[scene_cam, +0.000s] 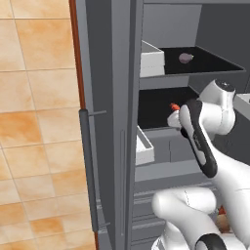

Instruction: Place one eggplant and one fish in each tupperware on the nearby counter, to pack two identical lunches.

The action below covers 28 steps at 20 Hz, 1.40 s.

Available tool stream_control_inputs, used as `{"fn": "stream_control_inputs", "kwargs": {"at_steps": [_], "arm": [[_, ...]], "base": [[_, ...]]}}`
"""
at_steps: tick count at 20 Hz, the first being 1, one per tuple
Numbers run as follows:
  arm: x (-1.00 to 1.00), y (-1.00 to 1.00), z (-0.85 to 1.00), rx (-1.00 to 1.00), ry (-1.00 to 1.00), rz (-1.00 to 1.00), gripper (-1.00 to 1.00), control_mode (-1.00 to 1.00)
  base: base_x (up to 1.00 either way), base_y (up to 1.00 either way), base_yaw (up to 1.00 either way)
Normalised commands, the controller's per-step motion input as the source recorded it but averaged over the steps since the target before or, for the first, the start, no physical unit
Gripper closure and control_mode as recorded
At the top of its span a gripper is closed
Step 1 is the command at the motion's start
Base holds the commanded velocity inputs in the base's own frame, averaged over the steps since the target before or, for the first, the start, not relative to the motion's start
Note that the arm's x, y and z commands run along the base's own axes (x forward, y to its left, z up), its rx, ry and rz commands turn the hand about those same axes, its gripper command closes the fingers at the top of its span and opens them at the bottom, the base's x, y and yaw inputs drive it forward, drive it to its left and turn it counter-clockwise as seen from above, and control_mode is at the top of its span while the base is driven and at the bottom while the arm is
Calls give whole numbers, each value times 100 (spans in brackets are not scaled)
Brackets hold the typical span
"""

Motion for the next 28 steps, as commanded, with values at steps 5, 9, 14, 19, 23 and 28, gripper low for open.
{"fn": "stream_control_inputs", "kwargs": {"at_steps": [5, 9, 14, 19, 23, 28], "arm": [[-90, -2, 66, 0, 0, 12, 100, -100], [-63, 3, 41, -2, 11, 7, 100, -100], [-9, 4, 0, -2, 4, 0, 100, 100], [0, 0, 0, 0, 0, 0, 100, 100], [0, 0, 0, 0, 0, 0, 100, 100], [0, 0, 0, 0, 0, 0, 100, 100]], "base": [[0, 0, 0], [0, 0, 0], [-74, 2, 3], [-100, -15, 2], [-67, -92, 0], [-4, -100, 0]]}}
